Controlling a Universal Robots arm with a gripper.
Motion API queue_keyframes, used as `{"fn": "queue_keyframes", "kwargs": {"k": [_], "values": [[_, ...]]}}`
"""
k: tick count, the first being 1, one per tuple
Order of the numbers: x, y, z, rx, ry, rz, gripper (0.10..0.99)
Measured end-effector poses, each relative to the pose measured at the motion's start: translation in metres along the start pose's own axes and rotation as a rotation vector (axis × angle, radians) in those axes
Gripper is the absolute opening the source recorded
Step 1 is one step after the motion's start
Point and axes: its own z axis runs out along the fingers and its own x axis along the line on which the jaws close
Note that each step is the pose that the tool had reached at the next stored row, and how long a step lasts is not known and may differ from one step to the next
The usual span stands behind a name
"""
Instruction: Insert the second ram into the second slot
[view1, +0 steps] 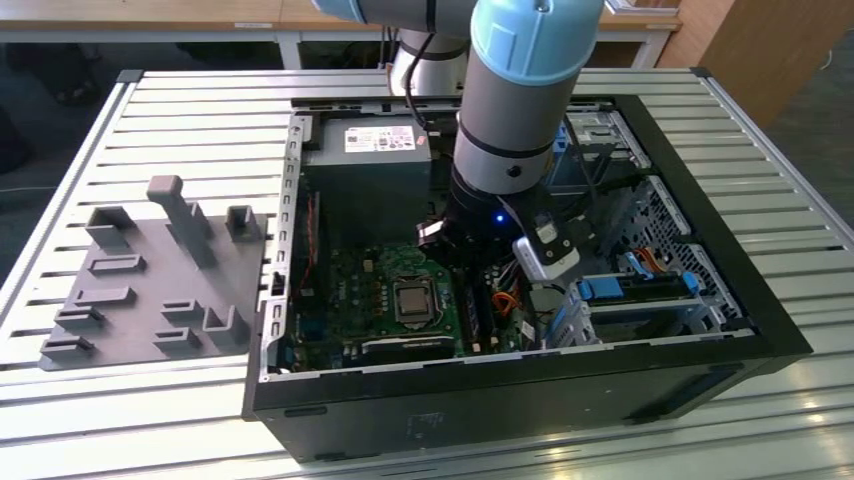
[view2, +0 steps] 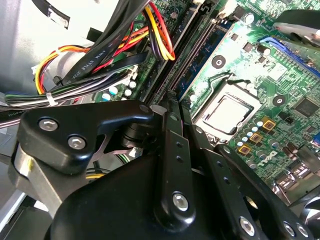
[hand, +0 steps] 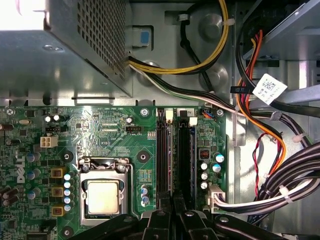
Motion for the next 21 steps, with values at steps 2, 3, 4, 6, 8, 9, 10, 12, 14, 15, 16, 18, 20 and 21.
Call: {"fn": "queue_keyframes", "kwargs": {"k": [2, 3, 4, 6, 8, 9, 10, 12, 14, 15, 16, 18, 20, 21], "values": [[0.0000, 0.0000, 0.0003, 0.000, -0.0001, 0.000, 0.137], [0.0000, -0.0002, 0.0005, 0.000, -0.0001, 0.000, 0.137], [0.0000, -0.0003, 0.0006, 0.000, -0.0001, 0.000, 0.137], [0.0000, -0.0005, 0.0008, 0.000, 0.0000, 0.000, 0.137], [0.0000, -0.0006, 0.0012, 0.000, 0.0000, 0.000, 0.137], [0.0000, -0.0007, 0.0014, 0.000, 0.0000, 0.000, 0.137], [0.0000, -0.0008, 0.0015, 0.000, 0.0000, 0.000, 0.137], [0.0000, -0.0008, 0.0019, 0.000, 0.0000, 0.000, 0.137], [0.0000, -0.0009, 0.0021, 0.000, 0.0000, 0.000, 0.137], [0.0000, -0.0008, 0.0023, 0.000, 0.0000, 0.000, 0.137], [0.0000, -0.0008, 0.0025, 0.000, 0.0000, 0.000, 0.137], [-0.0001, -0.0008, 0.0029, 0.000, 0.0000, 0.000, 0.137], [-0.0001, -0.0009, 0.0034, 0.000, 0.0000, 0.000, 0.137], [-0.0001, -0.0009, 0.0034, 0.000, 0.0000, 0.000, 0.137]]}}
